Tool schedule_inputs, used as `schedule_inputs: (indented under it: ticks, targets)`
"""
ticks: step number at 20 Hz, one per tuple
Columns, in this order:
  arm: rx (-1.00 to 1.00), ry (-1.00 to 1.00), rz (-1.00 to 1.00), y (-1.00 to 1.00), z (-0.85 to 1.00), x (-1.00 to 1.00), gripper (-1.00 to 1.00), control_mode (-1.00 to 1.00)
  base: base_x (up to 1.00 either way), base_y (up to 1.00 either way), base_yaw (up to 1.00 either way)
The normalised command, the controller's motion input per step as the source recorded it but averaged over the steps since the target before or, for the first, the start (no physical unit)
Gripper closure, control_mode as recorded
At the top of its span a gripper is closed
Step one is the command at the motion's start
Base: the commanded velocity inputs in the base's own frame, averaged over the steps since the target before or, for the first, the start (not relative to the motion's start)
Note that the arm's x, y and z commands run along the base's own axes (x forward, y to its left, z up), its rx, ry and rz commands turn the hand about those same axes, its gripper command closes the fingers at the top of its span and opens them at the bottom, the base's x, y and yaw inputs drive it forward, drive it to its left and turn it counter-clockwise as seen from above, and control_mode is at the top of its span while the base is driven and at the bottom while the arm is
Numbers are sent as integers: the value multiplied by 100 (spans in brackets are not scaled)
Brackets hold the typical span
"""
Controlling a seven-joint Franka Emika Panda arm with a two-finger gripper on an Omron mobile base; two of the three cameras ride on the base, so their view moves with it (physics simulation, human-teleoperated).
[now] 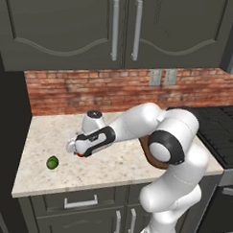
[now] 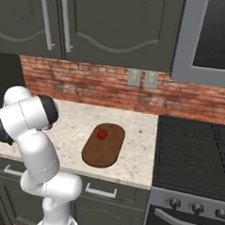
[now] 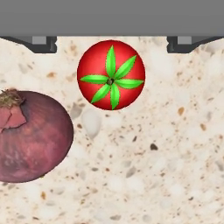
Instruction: Place the avocado, onion, tomato, and bell pepper on the cutting board.
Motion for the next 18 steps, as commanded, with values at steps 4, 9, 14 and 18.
schedule_inputs:
  ticks: [4,9,14,18]
  targets:
    - [0,0,0,0,-13,6,-100,-100,0,0,0]
    - [-1,0,0,0,-11,7,-100,-100,0,0,0]
    - [-2,0,0,8,-13,13,-100,-100,0,0,0]
    - [-3,0,0,22,-12,27,-100,-100,0,0,0]
